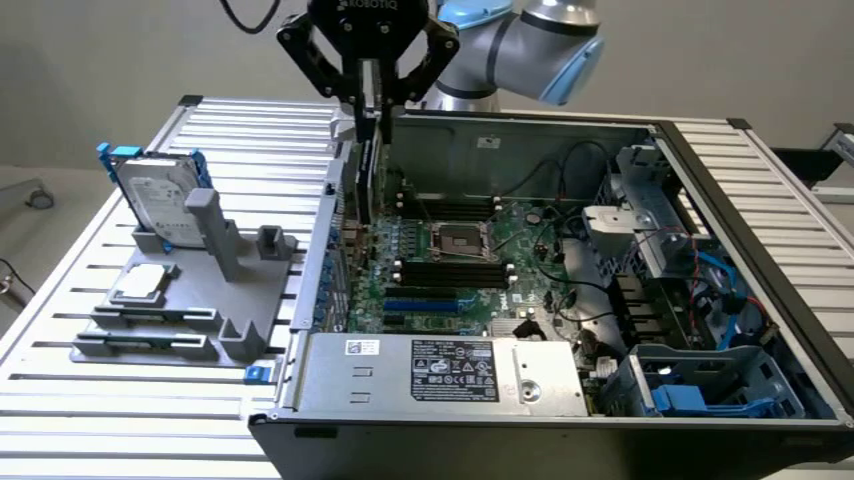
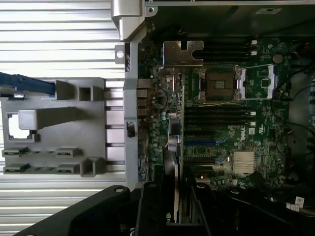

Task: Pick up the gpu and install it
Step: 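Pick up the gpu and move the gpu toward the slot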

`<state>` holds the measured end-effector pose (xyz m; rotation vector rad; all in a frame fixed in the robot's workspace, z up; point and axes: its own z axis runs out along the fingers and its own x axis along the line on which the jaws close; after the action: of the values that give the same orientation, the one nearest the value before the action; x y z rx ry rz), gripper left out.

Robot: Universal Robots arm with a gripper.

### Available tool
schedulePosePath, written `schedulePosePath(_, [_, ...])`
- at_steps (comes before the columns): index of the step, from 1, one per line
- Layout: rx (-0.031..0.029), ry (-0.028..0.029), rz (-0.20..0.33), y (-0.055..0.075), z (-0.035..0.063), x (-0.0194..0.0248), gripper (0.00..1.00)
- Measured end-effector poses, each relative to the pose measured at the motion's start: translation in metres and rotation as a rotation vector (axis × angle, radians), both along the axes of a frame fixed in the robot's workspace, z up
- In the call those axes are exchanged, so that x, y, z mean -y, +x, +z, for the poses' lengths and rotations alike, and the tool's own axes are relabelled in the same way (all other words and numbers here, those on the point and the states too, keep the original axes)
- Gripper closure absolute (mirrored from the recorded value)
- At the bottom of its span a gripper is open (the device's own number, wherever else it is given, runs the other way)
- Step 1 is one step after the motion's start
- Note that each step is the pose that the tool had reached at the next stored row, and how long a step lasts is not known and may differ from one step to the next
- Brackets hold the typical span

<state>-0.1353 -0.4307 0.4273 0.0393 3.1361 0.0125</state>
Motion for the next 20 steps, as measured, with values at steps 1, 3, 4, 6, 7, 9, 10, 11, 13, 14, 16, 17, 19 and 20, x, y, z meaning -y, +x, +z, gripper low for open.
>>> schedulePosePath(1, [0.0,0.0001,0.0,0.004,-0.0005,0.0,0.73])
schedulePosePath(3, [0.0,-0.0001,0.0,0.013,-0.0015,0.0,0.73])
schedulePosePath(4, [0.0,0.0,0.0,0.018,-0.0022,0.0,0.73])
schedulePosePath(6, [0.0,0.0,0.0,0.027,-0.0041,0.0,0.73])
schedulePosePath(7, [0.0,-0.0001,0.0,0.032,-0.0052,0.0,0.73])
schedulePosePath(9, [0.0,-0.0006,0.0,0.041,-0.0082,0.0,0.73])
schedulePosePath(10, [0.0,-0.0008,0.0,0.045,-0.0097,0.0,0.73])
schedulePosePath(11, [0.0,-0.0011,0.0,0.05,-0.0111,0.0,0.73])
schedulePosePath(13, [0.0,-0.0017,0.0,0.059,-0.0143,-0.0001,0.73])
schedulePosePath(14, [0.0,-0.002,0.0,0.063,-0.0158,-0.0001,0.73])
schedulePosePath(16, [0.0,-0.0027,0.0,0.073,-0.019,-0.0002,0.73])
schedulePosePath(17, [0.0,-0.003,0.0,0.077,-0.0205,-0.0002,0.73])
schedulePosePath(19, [-0.0004,-0.004,0.0,0.086,-0.0234,-0.0003,0.73])
schedulePosePath(20, [-0.0053,-0.0062,0.0,0.089,-0.0236,-0.0003,0.73])
